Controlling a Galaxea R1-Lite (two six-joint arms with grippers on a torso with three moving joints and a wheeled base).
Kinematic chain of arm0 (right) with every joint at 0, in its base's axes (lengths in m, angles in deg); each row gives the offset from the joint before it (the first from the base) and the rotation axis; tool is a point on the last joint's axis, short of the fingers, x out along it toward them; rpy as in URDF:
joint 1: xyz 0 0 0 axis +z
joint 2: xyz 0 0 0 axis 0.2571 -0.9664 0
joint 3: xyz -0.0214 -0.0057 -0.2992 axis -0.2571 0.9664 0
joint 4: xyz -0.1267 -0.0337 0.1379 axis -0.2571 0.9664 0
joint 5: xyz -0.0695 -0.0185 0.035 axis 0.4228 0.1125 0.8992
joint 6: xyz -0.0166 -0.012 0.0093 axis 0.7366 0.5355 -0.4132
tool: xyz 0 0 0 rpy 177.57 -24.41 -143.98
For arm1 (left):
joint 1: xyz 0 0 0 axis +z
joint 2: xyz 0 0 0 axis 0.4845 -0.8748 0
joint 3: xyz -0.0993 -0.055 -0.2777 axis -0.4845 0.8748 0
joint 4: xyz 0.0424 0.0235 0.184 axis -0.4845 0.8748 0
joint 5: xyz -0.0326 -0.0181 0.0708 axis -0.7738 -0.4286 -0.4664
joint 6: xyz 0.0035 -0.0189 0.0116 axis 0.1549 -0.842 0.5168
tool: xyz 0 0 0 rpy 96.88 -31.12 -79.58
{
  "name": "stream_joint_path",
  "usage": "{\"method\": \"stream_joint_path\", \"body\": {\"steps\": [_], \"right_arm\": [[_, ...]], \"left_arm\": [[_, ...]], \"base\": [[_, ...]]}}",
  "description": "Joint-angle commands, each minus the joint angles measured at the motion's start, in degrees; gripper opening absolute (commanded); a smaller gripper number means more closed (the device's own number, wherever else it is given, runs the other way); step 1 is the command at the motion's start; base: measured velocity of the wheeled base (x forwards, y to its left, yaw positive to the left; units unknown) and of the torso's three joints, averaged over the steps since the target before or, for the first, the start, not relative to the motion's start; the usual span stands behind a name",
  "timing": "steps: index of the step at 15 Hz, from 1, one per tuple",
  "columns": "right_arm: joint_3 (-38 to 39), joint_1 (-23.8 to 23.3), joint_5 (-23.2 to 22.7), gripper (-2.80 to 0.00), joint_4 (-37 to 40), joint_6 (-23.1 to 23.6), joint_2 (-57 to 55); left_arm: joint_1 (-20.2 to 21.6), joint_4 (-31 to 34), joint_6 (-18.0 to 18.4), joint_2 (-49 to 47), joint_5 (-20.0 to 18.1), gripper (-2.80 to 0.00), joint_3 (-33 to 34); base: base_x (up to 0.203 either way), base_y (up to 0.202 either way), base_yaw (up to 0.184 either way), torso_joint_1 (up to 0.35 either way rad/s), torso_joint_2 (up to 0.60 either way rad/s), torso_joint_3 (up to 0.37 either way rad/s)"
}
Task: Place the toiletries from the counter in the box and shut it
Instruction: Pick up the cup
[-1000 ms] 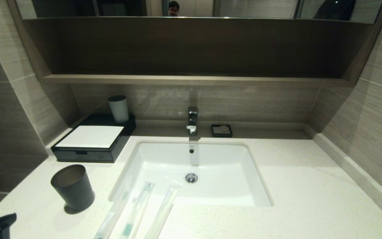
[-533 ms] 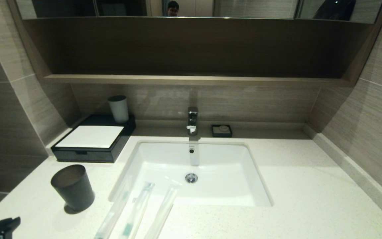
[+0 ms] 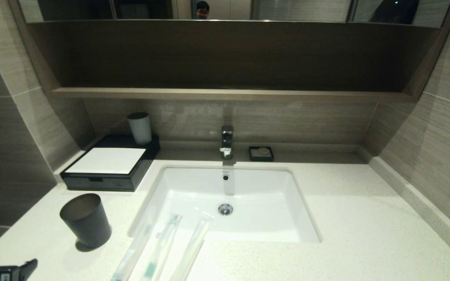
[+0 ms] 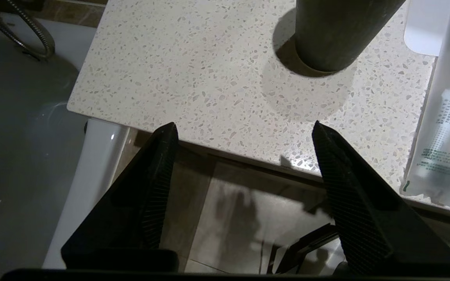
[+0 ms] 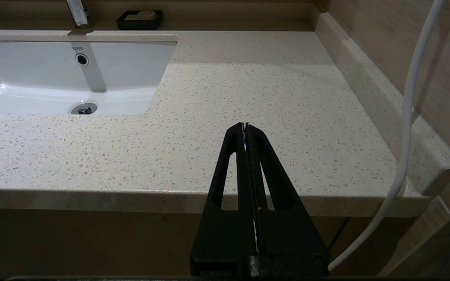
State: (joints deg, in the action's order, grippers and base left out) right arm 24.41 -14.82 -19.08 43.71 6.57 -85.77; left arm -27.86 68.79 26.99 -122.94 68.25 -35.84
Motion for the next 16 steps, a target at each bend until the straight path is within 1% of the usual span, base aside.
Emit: {"method": "stream_joint_path", "body": {"steps": [1,3,4,5,7,10,13,16], "right_arm": [[0.1,0.0,0.0,-2.80,0.0,0.0,0.0],[0.1,0.0,0.0,-2.80,0.0,0.0,0.0],[0.1,0.0,0.0,-2.80,0.0,0.0,0.0],[0.1,0.0,0.0,-2.80,0.0,0.0,0.0],[0.1,0.0,0.0,-2.80,0.0,0.0,0.0],[0.1,0.0,0.0,-2.80,0.0,0.0,0.0],[0.1,0.0,0.0,-2.80,0.0,0.0,0.0],[0.1,0.0,0.0,-2.80,0.0,0.0,0.0]], "left_arm": [[0.0,-2.9,-1.1,-4.5,-0.7,0.00,0.2],[0.0,-9.1,-2.9,-8.8,-1.5,0.00,1.1],[0.0,-10.9,-3.4,-10.6,-2.3,0.00,1.6],[0.0,-11.8,-3.5,-11.6,-3.6,0.00,1.6],[0.0,-14.0,-3.8,-14.1,-4.8,0.00,1.7],[0.0,-19.3,-3.9,-19.3,-5.2,0.00,2.4],[-0.1,-21.1,-4.1,-22.1,-5.3,0.00,2.2],[-0.3,-24.7,-4.8,-25.0,-6.0,0.00,2.5]], "base": [[0.000,0.000,0.000,0.000,0.00,0.000],[0.000,0.000,0.000,0.000,0.00,0.000],[0.000,0.000,0.000,0.000,0.00,0.000],[0.000,0.000,0.000,0.000,0.00,0.000],[0.000,0.000,0.000,0.000,0.00,0.000],[0.000,0.000,0.000,0.000,0.00,0.000],[0.000,0.000,0.000,0.000,0.00,0.000],[0.000,0.000,0.000,0.000,0.00,0.000]]}}
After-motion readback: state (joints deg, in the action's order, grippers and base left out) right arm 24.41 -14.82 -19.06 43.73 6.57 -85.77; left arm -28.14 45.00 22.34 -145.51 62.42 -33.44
